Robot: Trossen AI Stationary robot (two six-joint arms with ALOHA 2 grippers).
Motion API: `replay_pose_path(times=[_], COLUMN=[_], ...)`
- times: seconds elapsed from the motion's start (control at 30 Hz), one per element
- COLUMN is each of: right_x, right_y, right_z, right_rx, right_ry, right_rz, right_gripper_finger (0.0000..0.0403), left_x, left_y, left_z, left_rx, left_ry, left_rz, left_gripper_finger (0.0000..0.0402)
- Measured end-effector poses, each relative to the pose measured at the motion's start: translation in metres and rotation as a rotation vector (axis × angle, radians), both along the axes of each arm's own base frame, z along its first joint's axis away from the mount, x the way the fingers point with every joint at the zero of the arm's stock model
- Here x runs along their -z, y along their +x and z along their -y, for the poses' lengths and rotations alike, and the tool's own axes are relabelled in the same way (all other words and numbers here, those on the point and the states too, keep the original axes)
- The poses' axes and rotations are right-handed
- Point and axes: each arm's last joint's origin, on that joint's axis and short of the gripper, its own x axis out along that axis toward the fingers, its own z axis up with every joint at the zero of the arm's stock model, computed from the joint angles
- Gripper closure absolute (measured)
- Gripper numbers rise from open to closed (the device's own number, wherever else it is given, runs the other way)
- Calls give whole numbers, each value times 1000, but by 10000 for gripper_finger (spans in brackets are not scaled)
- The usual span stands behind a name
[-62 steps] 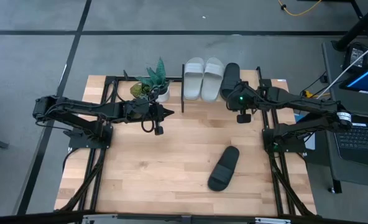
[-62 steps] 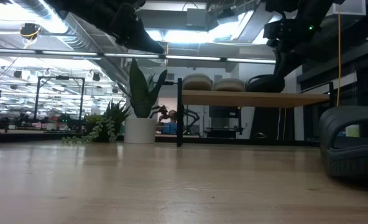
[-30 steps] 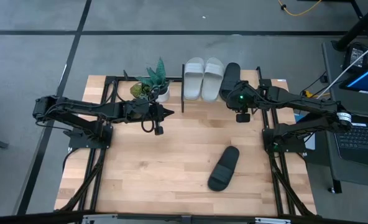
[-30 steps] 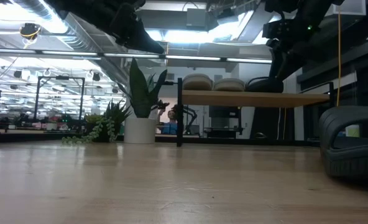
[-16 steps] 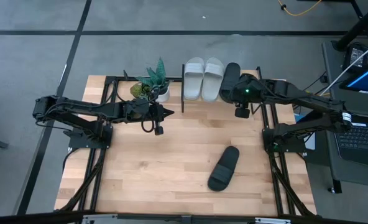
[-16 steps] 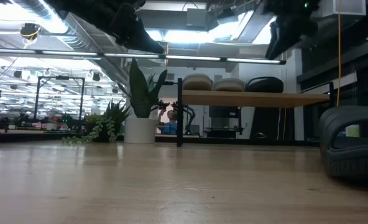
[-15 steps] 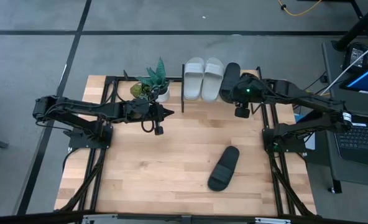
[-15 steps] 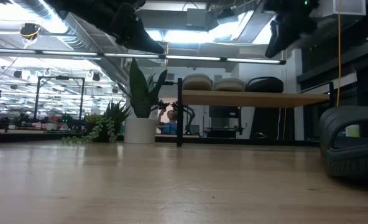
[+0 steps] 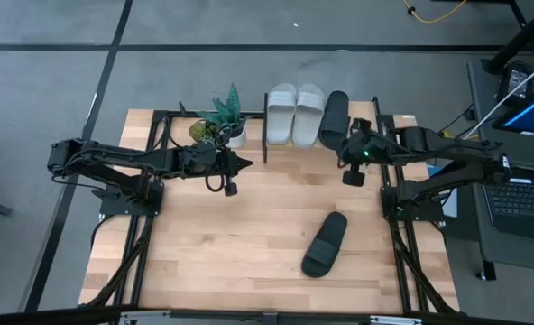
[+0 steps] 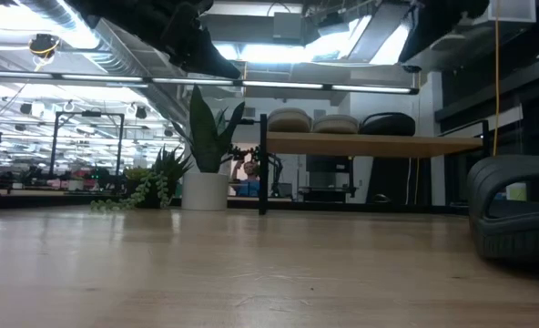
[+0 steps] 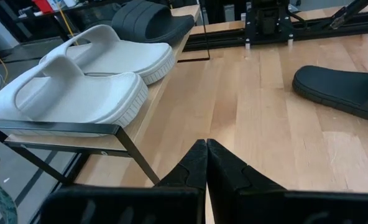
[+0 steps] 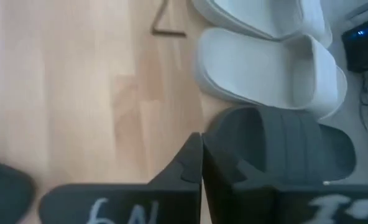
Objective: Pick and place slides into the shelf
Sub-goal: Put the black slipper on the shelf
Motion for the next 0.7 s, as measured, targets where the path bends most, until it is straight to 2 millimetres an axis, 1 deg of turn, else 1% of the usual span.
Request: replay_pose_path(times=[0.1,0.2,0.27,0.43,0.5,0.57,0.7], right_x=[-3,2,11,45,54,60,64], right_y=[-6,-13,-18,-28,-31,-33,-31], right_z=[-16,-33,-45,-71,-81,-90,-106], right_rx=[-5,-39,-54,-98,-121,-135,-160], right_ry=[44,96,136,207,245,287,348], right_rz=[63,106,149,227,248,265,287], right_gripper_finger=[397,399,399,400,400,401,401], left_x=[0,0,0,0,0,0,0], left_y=[0,1,1,1,2,2,2], left_z=[2,6,10,19,21,23,26], left_rx=[6,23,38,77,85,92,101], left_ry=[-1,-1,-1,3,3,3,3], left_rz=[0,1,1,0,0,0,1], left_gripper_finger=[401,401,402,402,402,401,402])
